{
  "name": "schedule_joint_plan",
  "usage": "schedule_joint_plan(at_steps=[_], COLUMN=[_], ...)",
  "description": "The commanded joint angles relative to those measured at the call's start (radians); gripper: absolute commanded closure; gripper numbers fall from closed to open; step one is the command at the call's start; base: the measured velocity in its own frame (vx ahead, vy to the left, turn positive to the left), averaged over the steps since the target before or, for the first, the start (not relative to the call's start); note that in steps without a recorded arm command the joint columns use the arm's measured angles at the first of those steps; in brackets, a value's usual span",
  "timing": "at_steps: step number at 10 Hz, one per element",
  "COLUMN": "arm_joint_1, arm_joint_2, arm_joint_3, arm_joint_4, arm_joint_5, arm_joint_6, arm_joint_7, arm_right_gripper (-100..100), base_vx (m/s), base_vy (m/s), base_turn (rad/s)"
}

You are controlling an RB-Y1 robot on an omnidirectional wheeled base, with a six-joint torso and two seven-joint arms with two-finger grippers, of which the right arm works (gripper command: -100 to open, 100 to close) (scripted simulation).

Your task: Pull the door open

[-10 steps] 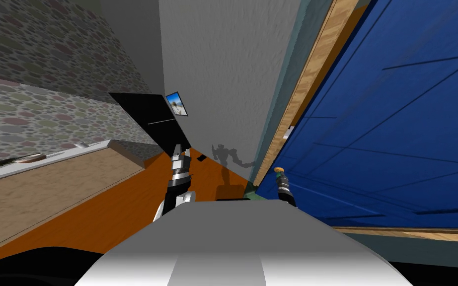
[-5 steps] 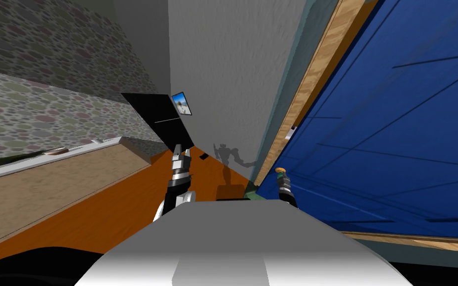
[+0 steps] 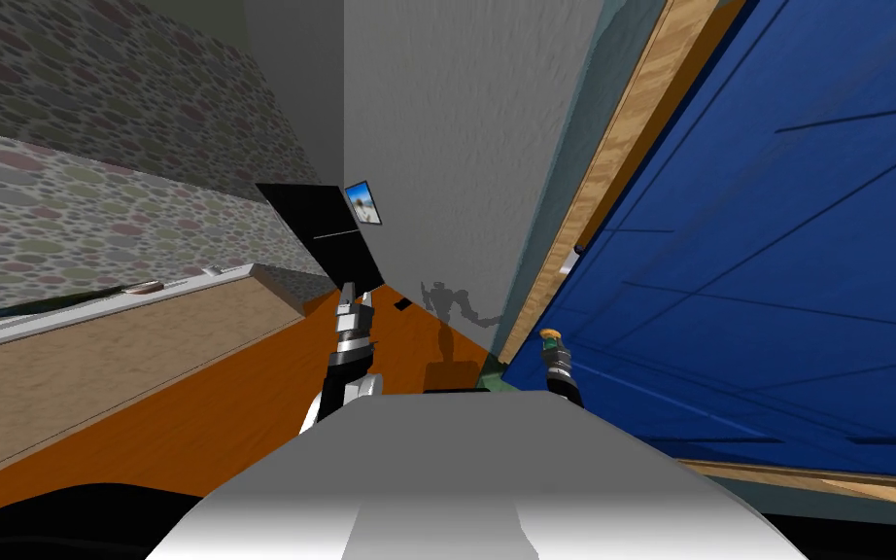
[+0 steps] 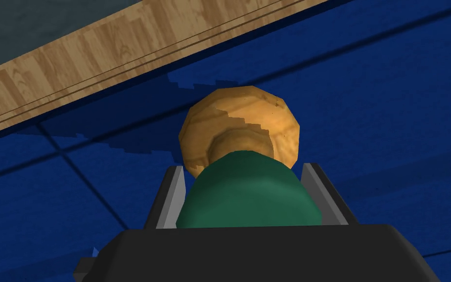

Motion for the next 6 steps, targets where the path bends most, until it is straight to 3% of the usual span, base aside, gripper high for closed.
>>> schedule_joint_plan(at_steps=[1,6], arm_joint_1=[-0.001,0.002], arm_joint_2=[-0.001,-0.007], arm_joint_3=[0.001,0.002], arm_joint_4=[0.000,0.001], arm_joint_5=[-0.014,-0.051], arm_joint_6=[-0.004,-0.006], arm_joint_7=[-0.050,-0.172], arm_right_gripper=[100,100], base_vx=[-0.045,-0.051], base_vy=[-0.004,-0.005], base_turn=[0.087,0.084])
